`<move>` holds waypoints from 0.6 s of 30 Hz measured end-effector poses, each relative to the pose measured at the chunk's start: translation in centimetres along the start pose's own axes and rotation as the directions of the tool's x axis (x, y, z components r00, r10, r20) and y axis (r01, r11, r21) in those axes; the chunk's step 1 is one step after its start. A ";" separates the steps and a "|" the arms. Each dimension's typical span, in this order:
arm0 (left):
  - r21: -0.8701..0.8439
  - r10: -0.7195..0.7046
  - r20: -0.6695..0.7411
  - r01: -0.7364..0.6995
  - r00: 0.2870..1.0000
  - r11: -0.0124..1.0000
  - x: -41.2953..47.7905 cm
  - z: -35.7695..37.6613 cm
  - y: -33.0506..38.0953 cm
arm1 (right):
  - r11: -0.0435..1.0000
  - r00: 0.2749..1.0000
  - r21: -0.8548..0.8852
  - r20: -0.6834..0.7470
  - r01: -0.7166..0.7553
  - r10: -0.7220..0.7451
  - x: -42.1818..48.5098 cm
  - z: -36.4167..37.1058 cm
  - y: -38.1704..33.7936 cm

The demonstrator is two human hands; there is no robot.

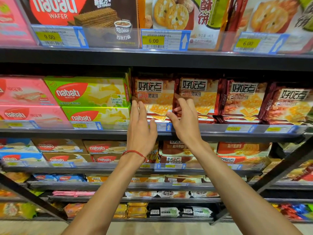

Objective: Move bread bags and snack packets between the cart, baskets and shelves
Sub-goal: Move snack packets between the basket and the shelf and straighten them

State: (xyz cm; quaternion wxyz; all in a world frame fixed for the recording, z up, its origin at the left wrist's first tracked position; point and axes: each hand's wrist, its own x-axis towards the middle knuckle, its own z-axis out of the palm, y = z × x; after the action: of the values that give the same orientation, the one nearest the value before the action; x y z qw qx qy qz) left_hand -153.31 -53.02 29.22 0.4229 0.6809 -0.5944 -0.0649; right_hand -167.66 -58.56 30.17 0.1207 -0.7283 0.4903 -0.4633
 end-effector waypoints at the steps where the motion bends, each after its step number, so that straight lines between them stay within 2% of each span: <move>1: -0.011 -0.004 -0.015 0.004 1.000 1.000 -0.3 0.0 0.1 | 1.000 0.999 0.012 -0.034 0.018 -0.018 -0.3 -0.5 0.2; 3: -0.016 -0.010 -0.059 0.009 0.998 1.000 -0.7 0.2 0.3 | 0.998 0.988 -0.052 -0.153 0.017 -0.025 -1.0 -1.5 0.7; 5: 0.004 -0.033 -0.094 0.034 0.995 0.999 -0.8 0.7 1.1 | 0.983 0.966 -0.172 -0.260 -0.056 0.009 -1.3 -2.5 1.4; 8: -0.002 -0.084 -0.129 0.084 0.988 0.996 -0.4 1.9 2.7 | 0.928 0.955 -0.308 -0.267 -0.211 0.128 -0.9 -3.3 2.5; 10: 0.015 -0.119 -0.157 0.123 0.980 0.992 0.3 2.6 3.8 | 0.903 0.957 -0.366 -0.257 -0.224 0.133 -0.8 -3.4 3.0; 15: 0.029 -0.216 -0.224 0.228 0.950 0.973 1.1 4.0 4.7 | 0.903 0.937 -0.347 -0.319 -0.254 0.141 -0.2 -3.1 3.5; 18: 0.001 -0.224 -0.244 0.231 0.944 0.973 1.1 4.8 4.6 | 0.904 0.930 -0.335 -0.334 -0.266 0.150 0.1 -2.9 4.0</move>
State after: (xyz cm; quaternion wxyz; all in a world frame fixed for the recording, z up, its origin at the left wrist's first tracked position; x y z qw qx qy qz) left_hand -159.30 -56.05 29.62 0.4718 0.7539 -0.4567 -0.0206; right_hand -172.34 -59.80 29.29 -0.0471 -0.6016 0.6577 -0.4509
